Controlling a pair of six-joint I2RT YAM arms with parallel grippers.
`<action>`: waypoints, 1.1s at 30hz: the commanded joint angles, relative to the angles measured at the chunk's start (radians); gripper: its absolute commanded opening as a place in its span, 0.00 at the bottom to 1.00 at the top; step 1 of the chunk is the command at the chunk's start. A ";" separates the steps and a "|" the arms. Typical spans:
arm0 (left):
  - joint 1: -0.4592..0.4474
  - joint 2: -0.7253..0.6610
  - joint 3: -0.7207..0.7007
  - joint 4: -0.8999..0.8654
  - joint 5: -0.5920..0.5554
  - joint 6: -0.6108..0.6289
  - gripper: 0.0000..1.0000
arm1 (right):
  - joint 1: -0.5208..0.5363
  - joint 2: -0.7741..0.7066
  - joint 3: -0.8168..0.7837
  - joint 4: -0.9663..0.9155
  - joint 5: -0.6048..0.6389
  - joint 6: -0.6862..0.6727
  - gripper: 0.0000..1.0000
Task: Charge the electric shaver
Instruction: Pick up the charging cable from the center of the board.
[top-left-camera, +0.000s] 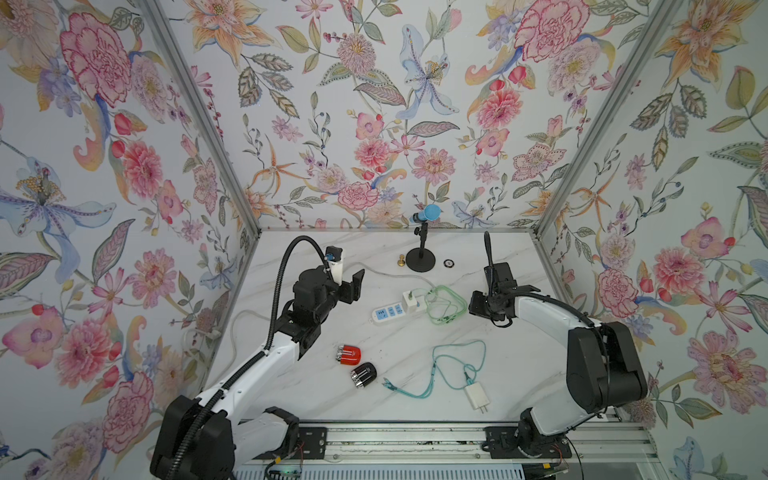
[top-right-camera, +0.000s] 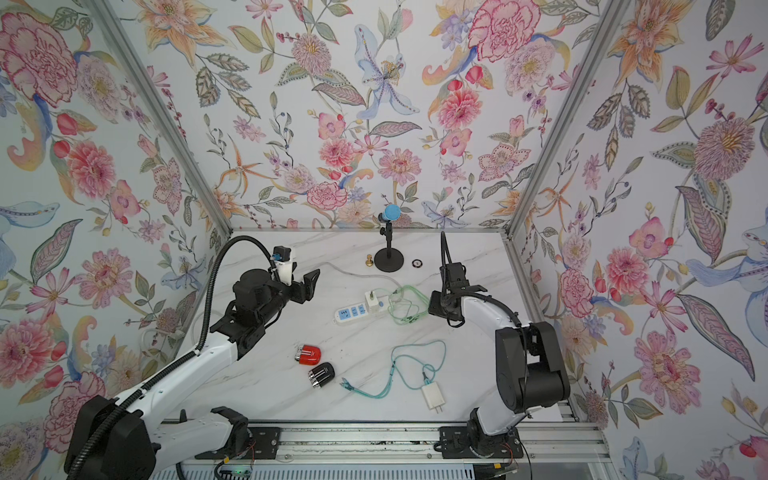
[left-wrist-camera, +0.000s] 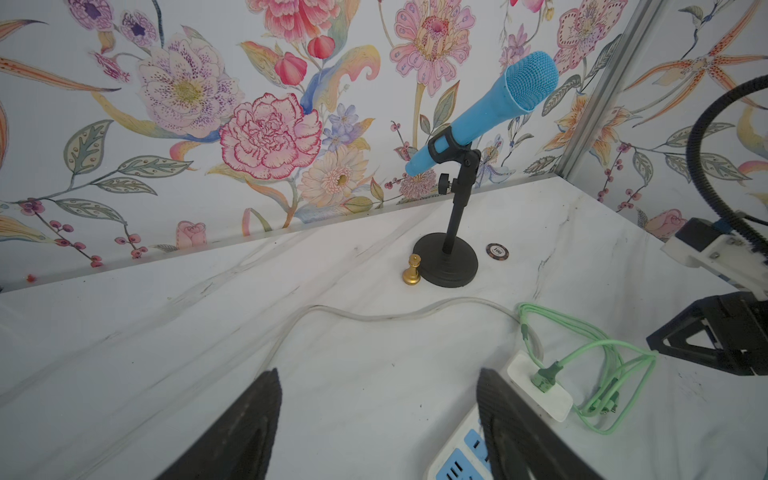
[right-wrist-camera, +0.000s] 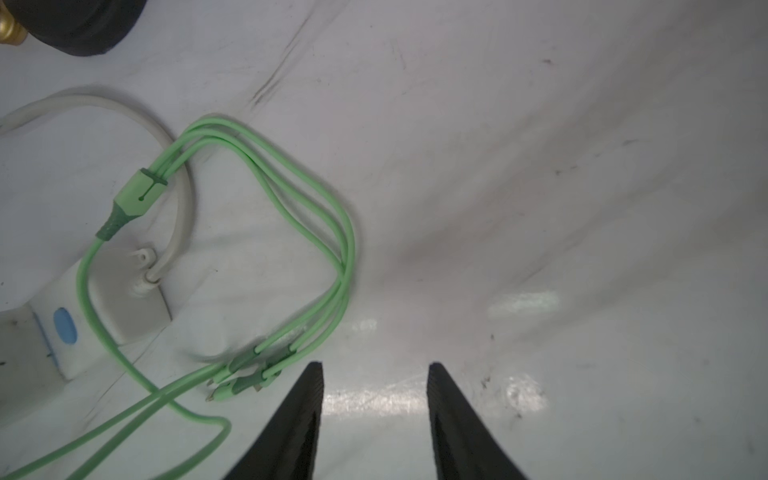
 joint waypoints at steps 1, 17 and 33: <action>-0.012 0.014 0.040 -0.037 0.028 0.029 0.77 | 0.007 0.079 0.060 0.068 -0.019 0.035 0.44; -0.035 0.047 0.067 -0.052 0.041 0.037 0.76 | 0.067 0.241 0.126 0.047 0.191 0.031 0.25; -0.059 0.080 0.033 0.014 0.070 0.016 0.75 | 0.027 -0.022 0.127 -0.105 0.255 -0.035 0.01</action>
